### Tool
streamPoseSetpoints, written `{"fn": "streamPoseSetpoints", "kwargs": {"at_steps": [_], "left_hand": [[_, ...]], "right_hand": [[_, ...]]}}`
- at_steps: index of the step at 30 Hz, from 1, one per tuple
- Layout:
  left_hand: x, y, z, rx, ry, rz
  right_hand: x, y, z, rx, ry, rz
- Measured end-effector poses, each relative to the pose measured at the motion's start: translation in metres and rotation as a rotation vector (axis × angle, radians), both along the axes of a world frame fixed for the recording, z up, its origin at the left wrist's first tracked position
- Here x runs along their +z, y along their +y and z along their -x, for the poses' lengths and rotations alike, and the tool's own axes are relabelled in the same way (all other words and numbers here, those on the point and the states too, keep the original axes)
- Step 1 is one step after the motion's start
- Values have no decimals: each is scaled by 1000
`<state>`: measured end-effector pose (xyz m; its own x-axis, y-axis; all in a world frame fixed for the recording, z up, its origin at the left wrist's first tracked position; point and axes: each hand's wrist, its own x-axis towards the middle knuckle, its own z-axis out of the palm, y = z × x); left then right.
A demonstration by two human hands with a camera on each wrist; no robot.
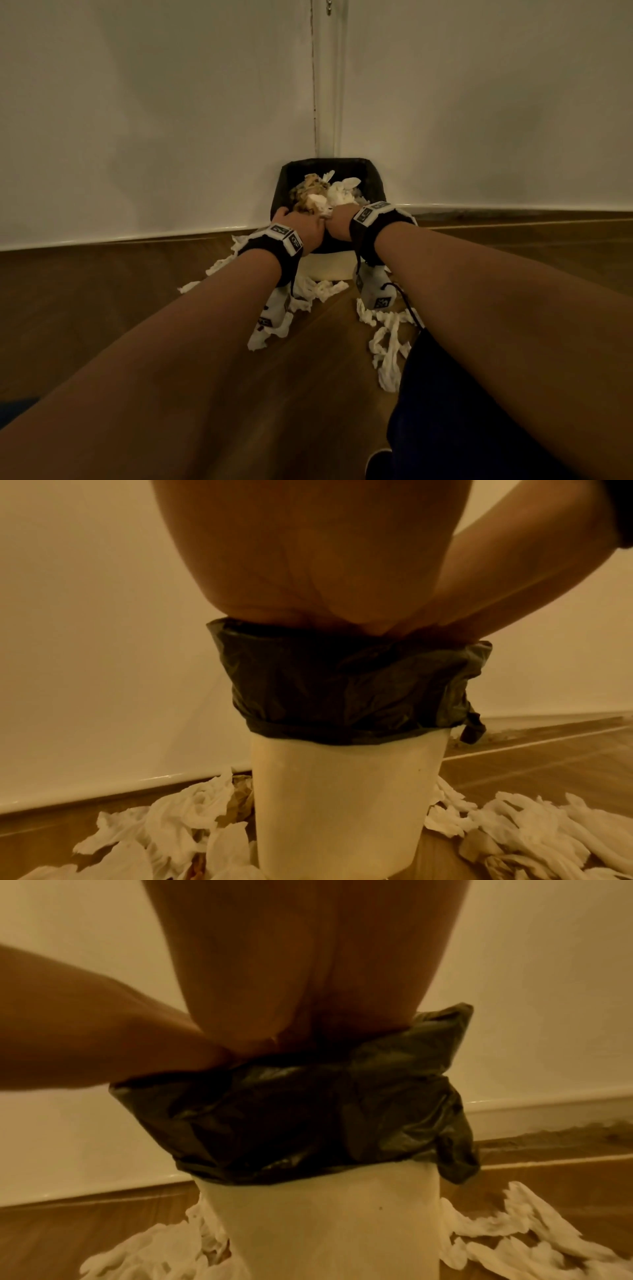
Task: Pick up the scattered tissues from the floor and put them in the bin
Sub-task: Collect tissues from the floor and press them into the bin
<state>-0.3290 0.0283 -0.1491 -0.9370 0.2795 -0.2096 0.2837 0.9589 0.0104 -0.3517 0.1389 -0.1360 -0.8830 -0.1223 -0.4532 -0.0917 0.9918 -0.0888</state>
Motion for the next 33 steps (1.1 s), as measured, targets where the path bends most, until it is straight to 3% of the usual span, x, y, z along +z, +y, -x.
{"fn": "streamPoseSetpoints", "kwargs": {"at_steps": [3,5,8,11,14,17,21,25,33], "left_hand": [[6,-3,-7,15,62,-103],[7,-9,-15,71,124,-266],[7,-22,-30,122,301,-430],[8,-39,-46,154,426,-472],[6,-61,-60,210,433,-455],[-2,-83,-79,278,364,-425],[-27,-99,-110,418,106,-401],[-63,-102,-136,451,-90,-334],[-122,-102,-150,474,-304,-100]], "right_hand": [[7,0,0,59,34,-30],[17,2,-1,65,62,3],[35,8,-9,72,196,89],[53,10,-17,40,259,202],[71,4,-28,12,313,329],[82,-14,-43,73,300,389],[82,-42,-62,222,214,347],[73,-70,-74,315,184,366],[-20,-93,-79,136,-18,340]]}}
